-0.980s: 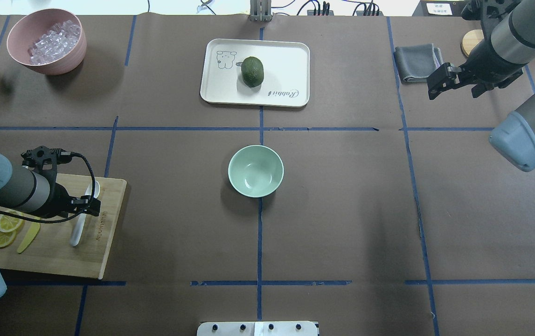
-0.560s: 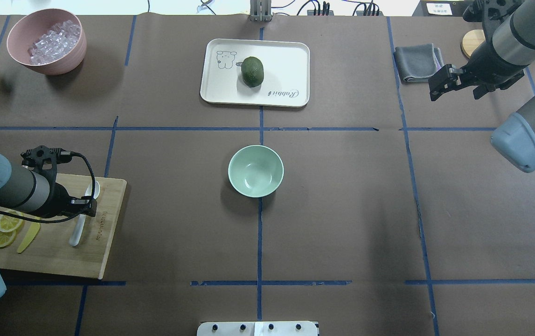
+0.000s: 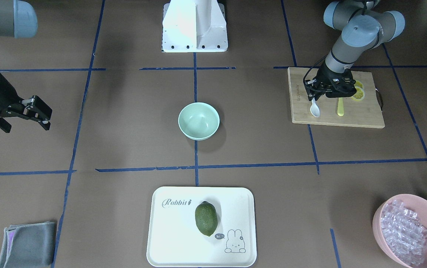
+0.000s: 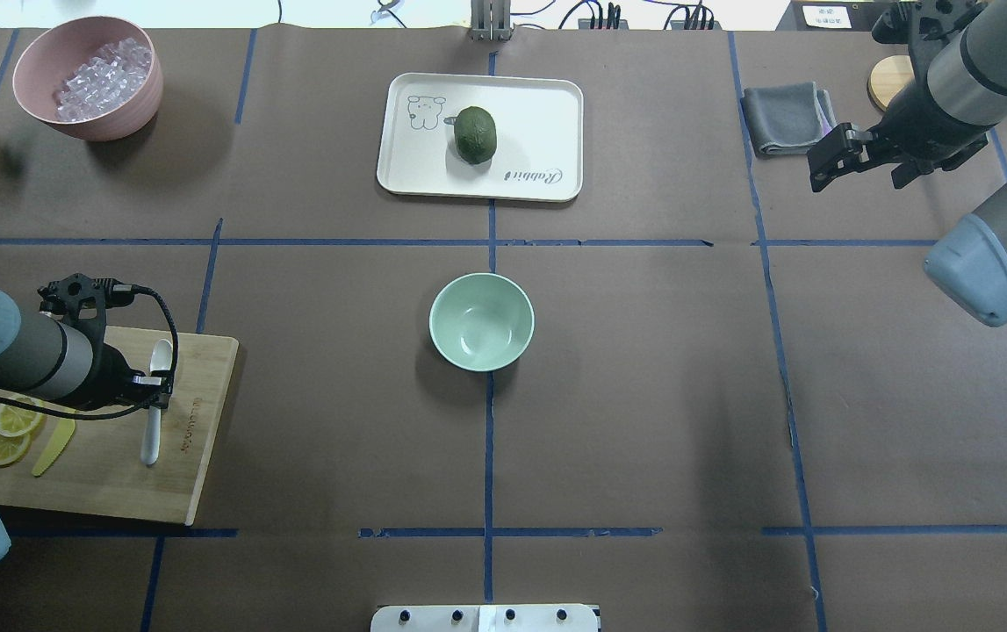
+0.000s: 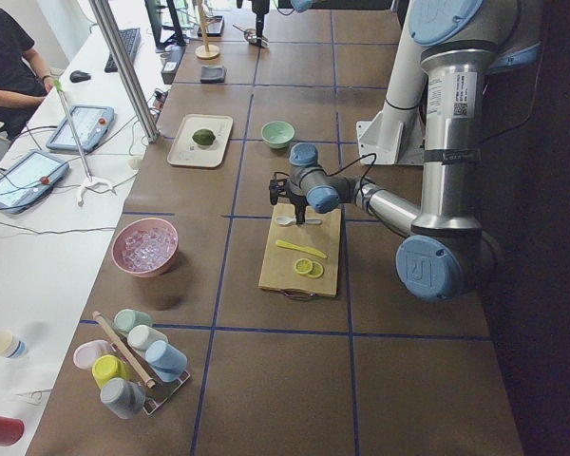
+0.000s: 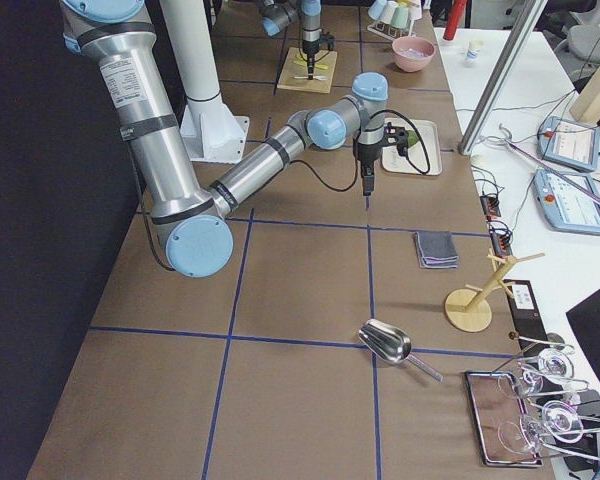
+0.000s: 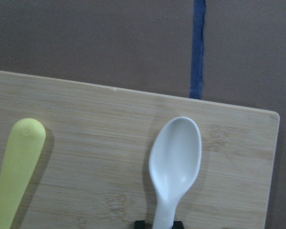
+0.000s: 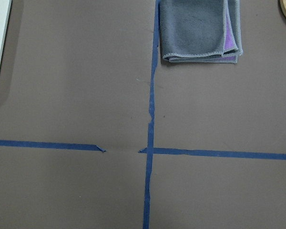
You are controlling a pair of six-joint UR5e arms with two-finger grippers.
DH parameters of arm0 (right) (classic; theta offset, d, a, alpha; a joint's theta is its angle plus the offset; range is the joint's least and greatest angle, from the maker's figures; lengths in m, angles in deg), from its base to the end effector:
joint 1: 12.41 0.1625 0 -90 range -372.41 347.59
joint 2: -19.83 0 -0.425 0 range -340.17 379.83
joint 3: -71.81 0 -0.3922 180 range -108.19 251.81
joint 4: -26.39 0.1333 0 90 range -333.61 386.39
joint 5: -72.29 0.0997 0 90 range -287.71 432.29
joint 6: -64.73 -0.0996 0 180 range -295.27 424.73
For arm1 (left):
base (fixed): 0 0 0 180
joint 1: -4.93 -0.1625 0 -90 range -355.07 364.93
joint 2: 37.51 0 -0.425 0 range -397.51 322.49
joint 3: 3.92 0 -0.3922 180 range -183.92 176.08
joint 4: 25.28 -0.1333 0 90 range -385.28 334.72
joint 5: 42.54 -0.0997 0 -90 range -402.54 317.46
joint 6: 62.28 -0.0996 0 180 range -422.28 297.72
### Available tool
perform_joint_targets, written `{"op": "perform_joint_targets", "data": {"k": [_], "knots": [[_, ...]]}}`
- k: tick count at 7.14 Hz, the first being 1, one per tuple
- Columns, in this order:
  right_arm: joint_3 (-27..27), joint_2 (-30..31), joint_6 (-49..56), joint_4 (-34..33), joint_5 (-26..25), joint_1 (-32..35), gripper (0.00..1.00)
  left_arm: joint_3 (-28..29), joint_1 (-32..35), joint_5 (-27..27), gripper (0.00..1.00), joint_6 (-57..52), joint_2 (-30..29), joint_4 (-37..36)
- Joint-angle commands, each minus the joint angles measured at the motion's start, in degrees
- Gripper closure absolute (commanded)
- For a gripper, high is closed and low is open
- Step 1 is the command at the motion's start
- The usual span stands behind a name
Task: Place spoon in bowl
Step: 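Lower the left gripper onto the white spoon handle and close it, then lift the white spoon with the left gripper and carry it to the bowl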
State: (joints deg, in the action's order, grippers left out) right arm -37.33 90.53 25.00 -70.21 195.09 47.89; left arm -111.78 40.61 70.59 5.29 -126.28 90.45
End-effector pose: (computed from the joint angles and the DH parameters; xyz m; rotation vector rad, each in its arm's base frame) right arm -0.2167 -0.5401 0.3383 0.1265 -0.7651 0.0072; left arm 0.3529 -0.3693 0.4757 0.0175 0.8237 -0.0688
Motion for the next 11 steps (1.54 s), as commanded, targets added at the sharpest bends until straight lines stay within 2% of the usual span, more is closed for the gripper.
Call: {"op": "perform_joint_targets", "data": {"k": [1, 3, 4, 5, 6, 7, 8, 9, 10, 11], "knots": [[-0.11, -0.04, 0.0, 0.01, 0.08, -0.01, 0.0, -0.08, 0.09, 0.16, 0.97, 0.1, 0.0, -0.15], [-0.29, 0.05, 0.0, 0.01, 0.69, 0.69, 0.0, -3.13, 0.52, 1.38, 1.0, -0.16, 0.79, -1.72], [-0.2, 0.23, 0.0, 0.01, 1.39, 1.13, 0.0, -6.11, 0.7, 1.91, 1.0, -0.42, 0.18, -7.13], [-0.29, 2.32, 0.52, 0.8, 3.48, 2.53, 0.0, -10.58, 1.05, 2.96, 1.0, -1.29, -0.78, -16.32], [-0.03, 5.82, 7.23, 1.93, 6.99, 5.94, 0.0, -14.36, 1.14, 3.14, 1.0, -2.43, -5.31, -24.76], [0.06, 8.99, 14.86, 1.95, 8.67, 9.62, 0.0, -14.49, 1.14, 4.62, 1.0, -2.44, -13.36, -31.64], [0.24, 12.85, 21.21, 1.95, 9.65, 12.45, 0.0, -14.05, 1.05, 5.94, 1.0, -1.66, -21.45, -37.62], [0.59, 16.28, 27.62, 1.95, 10.35, 15.43, 0.0, -12.31, 0.71, 6.57, 1.0, -0.35, -26.14, -38.81], [1.46, 19.18, 32.73, 2.03, 12.71, 18.33, 0.0, -7.33, 0.35, 6.57, 1.0, 4.19, -31.24, -37.61], [3.38, 21.56, 39.14, 2.03, 14.56, 21.41, 0.0, 0.37, -0.61, 6.49, 1.0, 8.41, -37.64, -34.72]]}}
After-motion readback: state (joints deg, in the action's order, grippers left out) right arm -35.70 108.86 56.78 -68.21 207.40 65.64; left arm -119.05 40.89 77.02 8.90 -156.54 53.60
